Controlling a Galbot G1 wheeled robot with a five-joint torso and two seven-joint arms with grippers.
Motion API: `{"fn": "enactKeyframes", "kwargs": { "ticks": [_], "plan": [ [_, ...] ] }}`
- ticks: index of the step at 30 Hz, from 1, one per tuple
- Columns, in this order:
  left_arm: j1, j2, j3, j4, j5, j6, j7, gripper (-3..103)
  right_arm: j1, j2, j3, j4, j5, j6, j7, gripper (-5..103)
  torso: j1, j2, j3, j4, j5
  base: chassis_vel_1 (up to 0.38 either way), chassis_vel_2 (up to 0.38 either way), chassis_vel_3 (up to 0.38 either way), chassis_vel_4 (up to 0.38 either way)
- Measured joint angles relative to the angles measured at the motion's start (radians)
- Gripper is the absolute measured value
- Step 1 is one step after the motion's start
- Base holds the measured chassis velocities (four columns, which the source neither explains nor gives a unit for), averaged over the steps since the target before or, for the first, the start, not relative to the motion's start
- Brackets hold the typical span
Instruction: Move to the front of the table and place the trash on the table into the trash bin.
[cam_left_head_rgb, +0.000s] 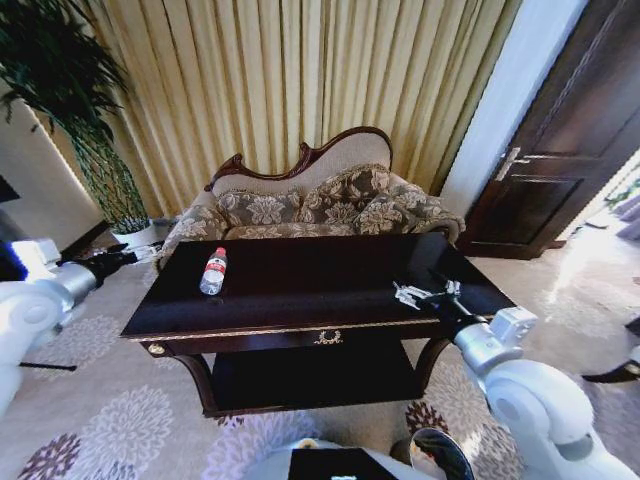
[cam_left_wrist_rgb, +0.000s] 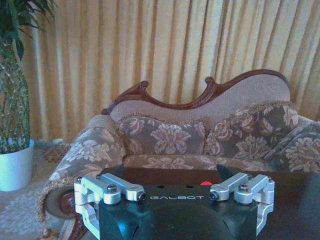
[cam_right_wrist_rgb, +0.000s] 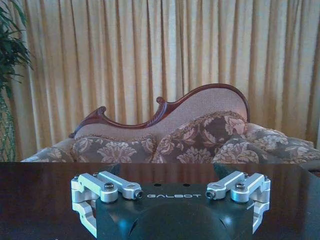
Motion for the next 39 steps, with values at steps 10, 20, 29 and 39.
{"fn": "enactKeyframes", "kwargs": {
  "ticks": [10, 20, 29, 39],
  "plan": [
    [0.010, -0.025, 0.002, -0.011, 0.023, 0.013, -0.008, 100, -0.001, 0.018, -0.009, -0.001, -0.005, -0.011, 0.000, 100, 0.000, 0.000, 0.000, 0.0001, -0.0001, 0.000, 0.000, 0.000, 0.000],
    [0.013, -0.025, -0.003, -0.011, 0.025, 0.014, -0.010, 100, 0.017, 0.017, -0.025, -0.002, -0.010, -0.011, 0.000, 100, 0.000, 0.000, 0.000, 0.0001, -0.0001, 0.015, -0.020, -0.019, 0.022],
    [0.016, -0.038, -0.003, -0.015, 0.030, 0.014, -0.012, 100, 0.020, 0.022, -0.034, -0.002, -0.016, -0.010, 0.000, 100, 0.000, 0.000, 0.000, 0.0001, 0.0000, 0.070, -0.064, -0.070, 0.074],
    [0.017, -0.045, -0.001, -0.008, 0.034, 0.014, -0.012, 100, 0.019, 0.028, -0.038, -0.002, -0.020, -0.010, 0.000, 100, 0.000, 0.000, 0.000, 0.0002, -0.0001, 0.085, -0.082, -0.086, 0.083]
  ]
}}
